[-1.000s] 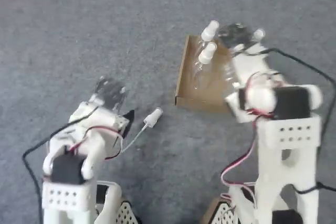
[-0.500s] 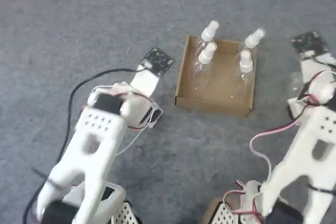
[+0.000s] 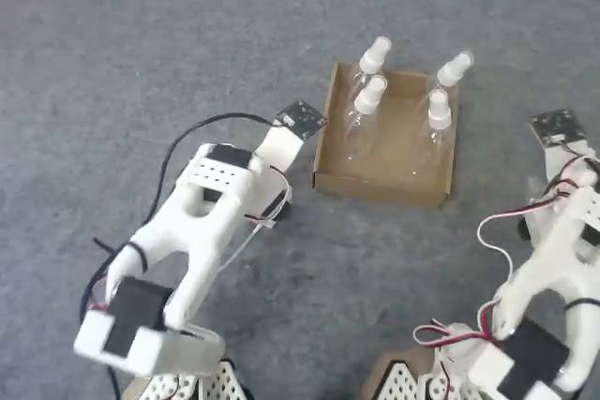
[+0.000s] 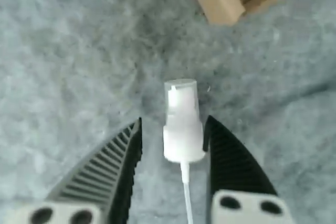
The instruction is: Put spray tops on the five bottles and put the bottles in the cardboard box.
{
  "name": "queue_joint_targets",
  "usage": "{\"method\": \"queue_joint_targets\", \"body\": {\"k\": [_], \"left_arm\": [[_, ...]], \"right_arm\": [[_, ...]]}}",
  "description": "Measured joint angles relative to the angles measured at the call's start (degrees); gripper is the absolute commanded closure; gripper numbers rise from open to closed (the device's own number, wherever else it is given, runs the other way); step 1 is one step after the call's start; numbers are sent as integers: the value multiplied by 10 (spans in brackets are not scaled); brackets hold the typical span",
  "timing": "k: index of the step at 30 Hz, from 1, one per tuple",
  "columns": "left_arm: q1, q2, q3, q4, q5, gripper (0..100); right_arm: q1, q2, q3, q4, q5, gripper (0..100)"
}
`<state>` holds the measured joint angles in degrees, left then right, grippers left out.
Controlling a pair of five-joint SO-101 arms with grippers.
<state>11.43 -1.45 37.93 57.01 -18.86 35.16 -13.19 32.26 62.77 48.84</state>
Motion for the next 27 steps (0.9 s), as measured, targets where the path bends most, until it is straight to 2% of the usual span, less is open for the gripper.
{"method": "queue_joint_targets", "body": {"k": [7, 16, 27], "left_arm": [[1, 65, 0, -56, -4, 832], [4, 73, -19, -65, -4, 795], [4, 77, -25, -75, -3, 856]], "right_arm": [[17, 23, 1, -7, 0, 993], [23, 33, 1, -9, 0, 993], [25, 33, 1, -9, 0, 993]]}}
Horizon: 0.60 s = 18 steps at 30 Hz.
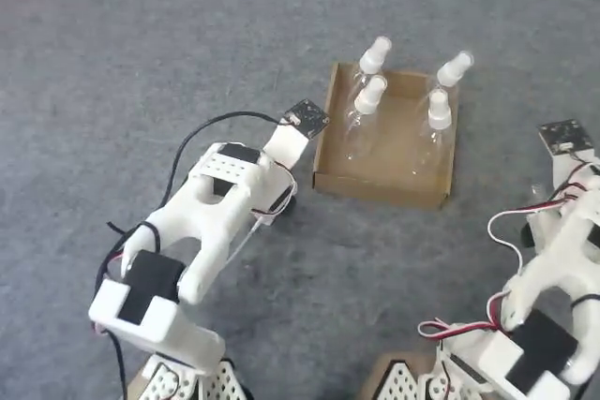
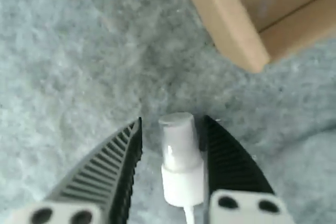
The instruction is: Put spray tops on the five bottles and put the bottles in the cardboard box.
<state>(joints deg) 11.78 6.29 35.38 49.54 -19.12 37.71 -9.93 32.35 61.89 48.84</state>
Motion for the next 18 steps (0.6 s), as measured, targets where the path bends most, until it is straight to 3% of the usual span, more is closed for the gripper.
{"method": "queue_joint_targets", "body": {"k": [5, 18], "left_arm": [[0, 0, 0, -1, 0, 934], [-14, 0, 3, 29, 29, 942]], "right_arm": [[15, 0, 0, 0, 0, 993], [23, 0, 0, 0, 0, 993]]}}
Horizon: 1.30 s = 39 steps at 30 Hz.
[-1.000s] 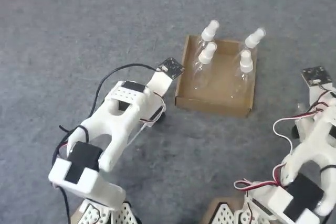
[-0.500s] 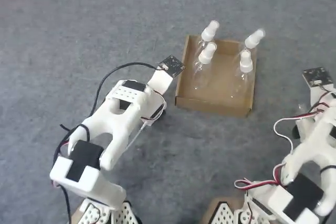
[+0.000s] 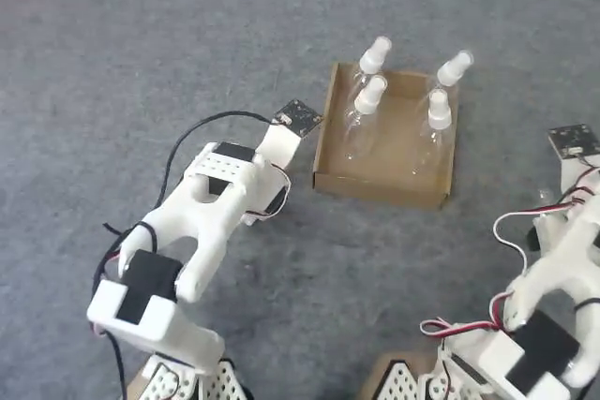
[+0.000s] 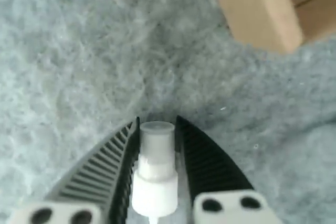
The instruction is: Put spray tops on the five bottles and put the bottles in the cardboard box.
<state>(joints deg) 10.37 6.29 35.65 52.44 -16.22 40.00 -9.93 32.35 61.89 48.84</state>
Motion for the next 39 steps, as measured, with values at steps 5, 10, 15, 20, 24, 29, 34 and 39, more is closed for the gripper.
{"method": "queue_joint_targets", "body": {"k": [5, 10, 15, 20, 24, 29, 34, 39], "left_arm": [[-16, -25, 2, 7, 43, 981], [-43, -137, 26, 27, 93, 981], [-41, -246, 33, 83, 126, 982], [-41, -319, 53, 105, 175, 983], [-41, -355, 95, 95, 193, 983], [-41, -364, 148, 42, 200, 984], [-41, -364, 186, -1, 218, 984], [-41, -367, 187, -5, 222, 984]], "right_arm": [[0, 0, 0, 0, 0, 992], [-5, 0, 0, -5, 0, 992], [-30, 0, 0, -20, -44, 991], [-67, 0, 0, -20, -68, 936], [-82, 1, 0, -20, -69, 868], [-85, 58, 0, -35, -69, 878], [-88, 105, 0, -62, -71, 875], [-88, 116, 0, -67, -71, 875]]}}
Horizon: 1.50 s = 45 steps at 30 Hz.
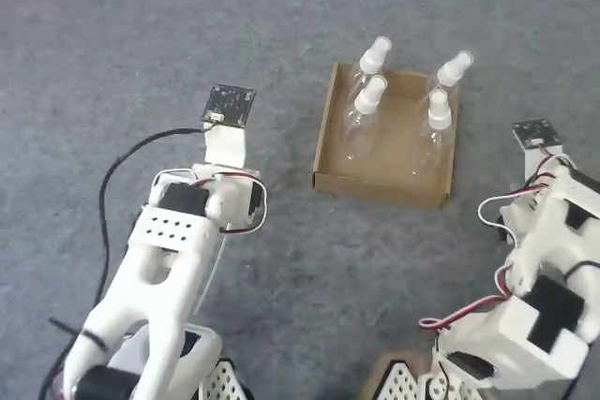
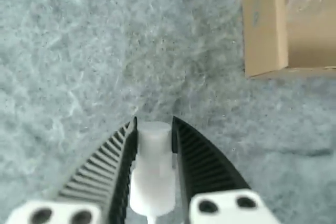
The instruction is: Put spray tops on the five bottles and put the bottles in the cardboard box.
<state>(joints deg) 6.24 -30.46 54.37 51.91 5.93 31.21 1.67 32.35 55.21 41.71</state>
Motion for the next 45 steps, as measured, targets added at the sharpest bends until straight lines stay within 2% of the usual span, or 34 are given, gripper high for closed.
{"method": "queue_joint_targets", "body": {"k": [18, 28, 35, 39, 45], "left_arm": [[0, -4, 18, -11, 0, 982], [-25, -4, 19, -11, 0, 982], [-30, -4, 19, -11, 0, 982], [-30, -4, 19, -11, 0, 982], [-30, -4, 19, -11, 0, 981]], "right_arm": [[-1, 0, 0, -1, -1, 874], [-1, 0, 0, 31, -1, 714], [-1, 0, 0, 73, 0, 672], [-1, 0, -31, 98, 0, 673], [-10, 0, -154, 172, 0, 673]]}}
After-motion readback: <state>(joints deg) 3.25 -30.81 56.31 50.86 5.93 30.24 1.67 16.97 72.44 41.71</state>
